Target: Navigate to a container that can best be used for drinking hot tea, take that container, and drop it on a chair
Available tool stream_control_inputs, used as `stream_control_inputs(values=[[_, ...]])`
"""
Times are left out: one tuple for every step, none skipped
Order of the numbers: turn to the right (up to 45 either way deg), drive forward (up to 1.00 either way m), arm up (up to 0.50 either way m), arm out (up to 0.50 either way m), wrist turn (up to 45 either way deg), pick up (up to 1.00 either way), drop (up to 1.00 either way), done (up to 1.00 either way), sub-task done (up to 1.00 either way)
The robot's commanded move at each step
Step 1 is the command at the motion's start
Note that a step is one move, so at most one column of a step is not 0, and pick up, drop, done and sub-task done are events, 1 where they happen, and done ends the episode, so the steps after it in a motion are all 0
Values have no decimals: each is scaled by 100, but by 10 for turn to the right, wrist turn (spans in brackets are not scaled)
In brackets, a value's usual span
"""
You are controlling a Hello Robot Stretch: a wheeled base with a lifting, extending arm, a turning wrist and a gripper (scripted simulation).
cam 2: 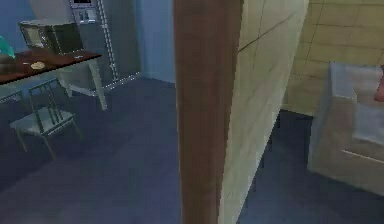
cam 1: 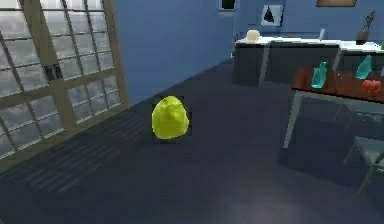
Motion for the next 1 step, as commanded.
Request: stream_control_inputs(values=[[-450, 0, 0, 0, 0, 0, 0, 0, 0]])
